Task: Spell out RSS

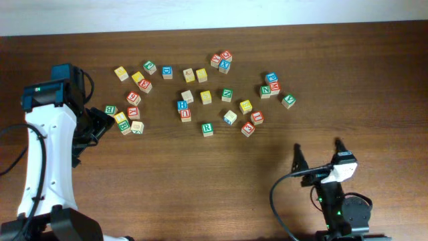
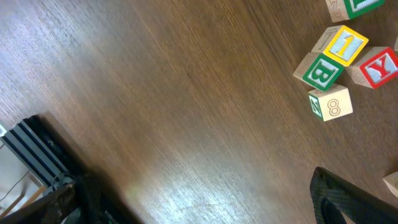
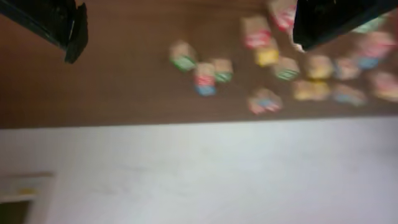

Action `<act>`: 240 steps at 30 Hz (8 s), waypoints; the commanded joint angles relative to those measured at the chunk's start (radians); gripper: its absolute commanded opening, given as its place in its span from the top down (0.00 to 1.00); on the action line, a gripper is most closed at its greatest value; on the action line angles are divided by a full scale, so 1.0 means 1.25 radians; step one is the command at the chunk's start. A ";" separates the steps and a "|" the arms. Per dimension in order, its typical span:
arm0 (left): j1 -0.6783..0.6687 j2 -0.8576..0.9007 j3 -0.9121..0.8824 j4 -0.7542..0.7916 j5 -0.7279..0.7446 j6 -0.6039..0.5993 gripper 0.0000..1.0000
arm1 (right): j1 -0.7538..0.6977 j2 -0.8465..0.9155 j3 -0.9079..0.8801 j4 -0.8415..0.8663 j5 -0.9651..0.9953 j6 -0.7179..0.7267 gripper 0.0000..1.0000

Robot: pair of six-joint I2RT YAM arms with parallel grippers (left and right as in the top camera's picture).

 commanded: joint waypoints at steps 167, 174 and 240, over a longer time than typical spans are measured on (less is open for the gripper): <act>0.059 0.005 -0.089 0.111 0.048 0.070 0.01 | 0.555 1.842 1.470 -0.789 0.152 0.298 0.55; 0.059 0.005 -0.089 0.111 0.048 0.070 0.01 | 0.555 1.842 1.467 -0.786 0.152 0.298 0.57; 0.059 0.005 -0.089 0.111 0.048 0.070 0.01 | 0.561 1.816 1.641 -1.175 0.069 0.298 0.81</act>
